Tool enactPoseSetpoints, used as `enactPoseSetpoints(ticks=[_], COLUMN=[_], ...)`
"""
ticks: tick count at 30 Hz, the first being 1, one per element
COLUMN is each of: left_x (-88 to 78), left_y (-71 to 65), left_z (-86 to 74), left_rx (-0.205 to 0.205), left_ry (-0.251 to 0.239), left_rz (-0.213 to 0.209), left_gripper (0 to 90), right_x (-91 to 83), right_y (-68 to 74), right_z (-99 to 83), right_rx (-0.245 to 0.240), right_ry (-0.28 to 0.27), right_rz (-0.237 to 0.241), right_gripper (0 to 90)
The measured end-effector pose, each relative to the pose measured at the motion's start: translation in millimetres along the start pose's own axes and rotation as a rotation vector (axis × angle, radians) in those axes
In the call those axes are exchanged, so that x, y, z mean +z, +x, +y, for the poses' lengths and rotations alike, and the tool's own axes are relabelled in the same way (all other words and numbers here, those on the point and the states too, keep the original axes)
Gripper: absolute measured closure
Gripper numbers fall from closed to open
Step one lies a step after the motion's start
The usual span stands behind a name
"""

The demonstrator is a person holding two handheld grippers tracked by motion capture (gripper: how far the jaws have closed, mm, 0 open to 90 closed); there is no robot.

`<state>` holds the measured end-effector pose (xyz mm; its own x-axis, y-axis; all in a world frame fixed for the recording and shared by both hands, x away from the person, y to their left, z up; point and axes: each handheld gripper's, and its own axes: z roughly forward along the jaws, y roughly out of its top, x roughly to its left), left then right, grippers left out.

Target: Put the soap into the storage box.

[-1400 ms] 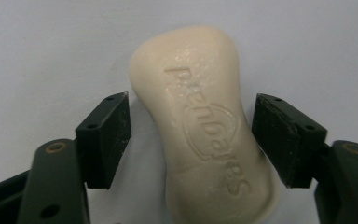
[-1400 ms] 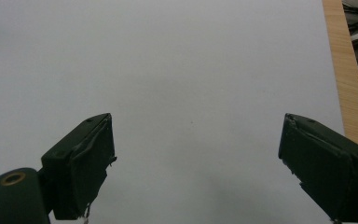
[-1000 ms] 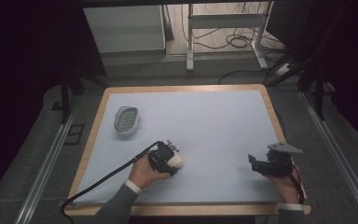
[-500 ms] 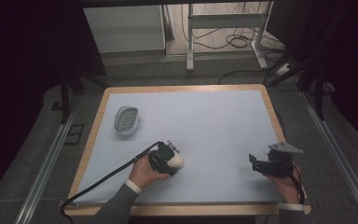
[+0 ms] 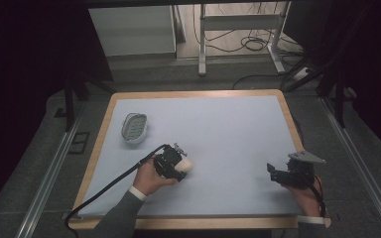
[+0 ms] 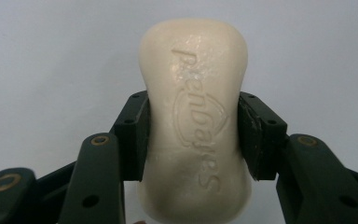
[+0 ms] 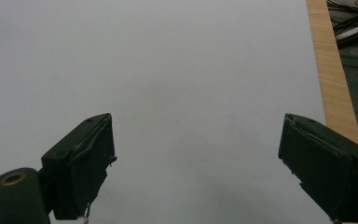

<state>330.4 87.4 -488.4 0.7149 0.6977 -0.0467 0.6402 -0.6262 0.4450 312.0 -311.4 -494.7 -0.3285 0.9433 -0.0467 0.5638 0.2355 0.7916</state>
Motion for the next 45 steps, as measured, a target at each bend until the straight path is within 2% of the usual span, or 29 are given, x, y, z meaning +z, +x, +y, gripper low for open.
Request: enactPoseSetpoints(ticks=[13,19,26,45], left_x=[-19.8,-25.9,-27.1,-42.5], left_y=[15.0,21.7,29.7,55.0], left_z=[3.7,4.4,5.8,7.5], left_rx=[-0.025,-0.034,-0.045,-0.093], left_ry=[-0.063,-0.088,-0.083,-0.126], left_rz=[-0.010,0.000,0.001,0.014], left_gripper=[49.5,49.5,49.5,49.6], right_x=[-1.3,-0.1,-0.3,1.4], right_y=[0.1,0.1,-0.9,-1.2], right_z=[0.4,-0.1,-0.5,-1.6], right_rx=[-0.010,-0.011,-0.008,-0.014], right_ry=[-0.015,-0.010,-0.009,-0.004], right_rz=[0.003,0.000,-0.002,-0.004], right_gripper=[10.2,10.2,10.2,10.2])
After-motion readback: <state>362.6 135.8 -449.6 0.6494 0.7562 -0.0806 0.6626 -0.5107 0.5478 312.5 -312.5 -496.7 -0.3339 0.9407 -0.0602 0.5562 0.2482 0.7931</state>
